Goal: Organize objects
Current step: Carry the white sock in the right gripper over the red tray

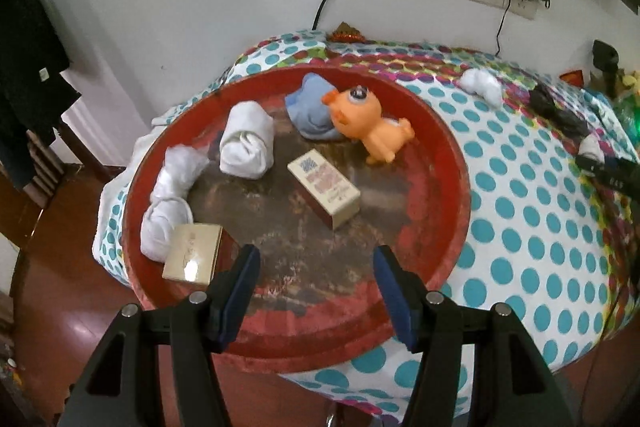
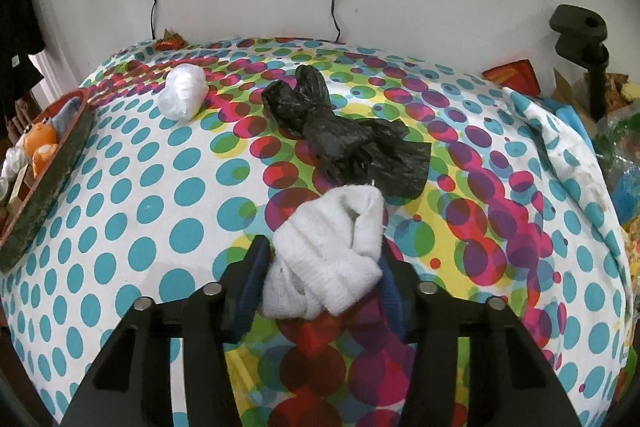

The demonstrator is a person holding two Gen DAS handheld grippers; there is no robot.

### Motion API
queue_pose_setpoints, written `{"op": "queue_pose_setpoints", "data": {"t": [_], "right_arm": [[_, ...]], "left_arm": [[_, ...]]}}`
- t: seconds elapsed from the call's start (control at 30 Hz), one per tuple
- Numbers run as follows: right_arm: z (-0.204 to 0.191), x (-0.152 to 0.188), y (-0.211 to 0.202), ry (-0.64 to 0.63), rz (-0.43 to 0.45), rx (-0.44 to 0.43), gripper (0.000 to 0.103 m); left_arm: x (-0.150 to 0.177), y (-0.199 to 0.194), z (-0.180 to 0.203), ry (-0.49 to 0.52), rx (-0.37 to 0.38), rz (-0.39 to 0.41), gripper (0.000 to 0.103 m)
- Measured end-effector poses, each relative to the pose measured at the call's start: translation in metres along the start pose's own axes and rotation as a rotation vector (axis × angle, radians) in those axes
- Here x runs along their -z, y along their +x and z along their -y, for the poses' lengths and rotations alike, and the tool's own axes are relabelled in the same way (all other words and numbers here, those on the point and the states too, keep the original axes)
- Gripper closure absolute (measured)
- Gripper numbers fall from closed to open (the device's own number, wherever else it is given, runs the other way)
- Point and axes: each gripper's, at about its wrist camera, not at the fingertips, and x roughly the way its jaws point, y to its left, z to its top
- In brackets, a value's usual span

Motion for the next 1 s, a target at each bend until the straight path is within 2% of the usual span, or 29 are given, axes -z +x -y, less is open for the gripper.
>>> {"op": "queue_pose_setpoints", "data": {"t": [0.3, 0.43, 0.6, 0.7, 0.87, 1.0], "right_arm": [[-0.013, 0.007, -0.007, 0.024, 0.005, 0.024, 0.064], [-0.022, 0.008, -0.010, -0.003, 0.006, 0.061, 0.064], [-0.032, 0.008, -0.016, -0.035, 0.003, 0.076, 0.064], [-0.041, 0.007, -0.021, -0.068, 0.006, 0.085, 0.064], [-0.063, 0.003, -0.026, -0.104, 0.012, 0.074, 0.064], [-0.087, 0.000, -0.029, -0.142, 0.009, 0.047, 0.064]], "left_arm": [[0.008, -0.006, -0.009, -0.027, 0.062, 0.018, 0.042], [0.011, -0.005, -0.013, -0.034, 0.067, 0.039, 0.042], [0.014, -0.001, -0.020, -0.051, 0.131, 0.067, 0.042], [0.016, 0.001, -0.023, -0.041, 0.118, 0.084, 0.042], [0.017, 0.004, -0.032, -0.082, 0.197, 0.090, 0.042], [0.018, 0.008, -0.034, -0.083, 0.171, 0.077, 0.042]]}}
